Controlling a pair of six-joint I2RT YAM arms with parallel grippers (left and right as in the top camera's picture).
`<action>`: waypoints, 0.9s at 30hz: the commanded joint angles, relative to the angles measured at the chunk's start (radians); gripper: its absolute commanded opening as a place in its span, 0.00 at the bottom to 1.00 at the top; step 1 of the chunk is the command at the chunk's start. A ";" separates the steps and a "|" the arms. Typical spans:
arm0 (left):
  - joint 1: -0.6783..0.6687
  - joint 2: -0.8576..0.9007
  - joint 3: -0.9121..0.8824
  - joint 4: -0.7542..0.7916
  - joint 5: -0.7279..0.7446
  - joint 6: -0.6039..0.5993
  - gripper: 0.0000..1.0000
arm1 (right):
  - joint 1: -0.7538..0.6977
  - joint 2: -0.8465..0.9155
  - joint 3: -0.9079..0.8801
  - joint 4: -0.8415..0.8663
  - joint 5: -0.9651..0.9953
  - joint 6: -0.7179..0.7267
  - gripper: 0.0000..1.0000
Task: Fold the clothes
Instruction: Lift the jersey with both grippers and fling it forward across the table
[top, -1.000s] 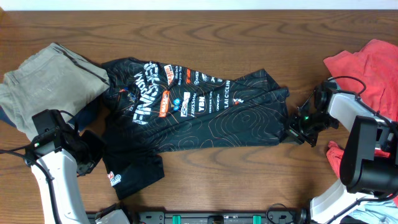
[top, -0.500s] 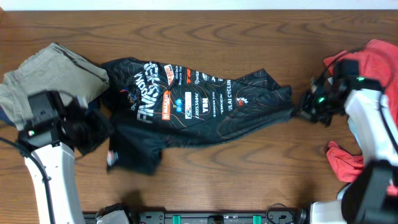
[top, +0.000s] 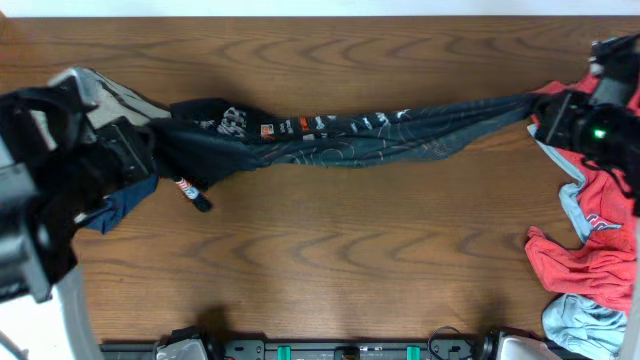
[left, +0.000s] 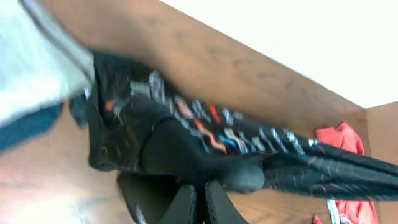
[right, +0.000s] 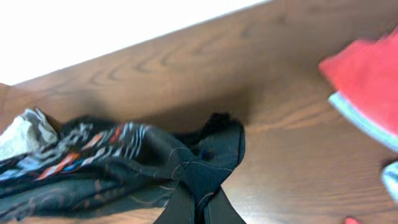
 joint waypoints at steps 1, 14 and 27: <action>-0.002 -0.006 0.127 -0.005 0.010 0.035 0.06 | 0.015 -0.022 0.098 -0.025 0.082 -0.027 0.01; -0.002 -0.040 0.441 -0.005 0.010 0.029 0.06 | 0.014 -0.076 0.434 -0.052 0.317 -0.027 0.01; -0.009 0.115 0.449 -0.049 0.012 0.023 0.06 | 0.015 0.133 0.445 -0.134 0.312 -0.058 0.01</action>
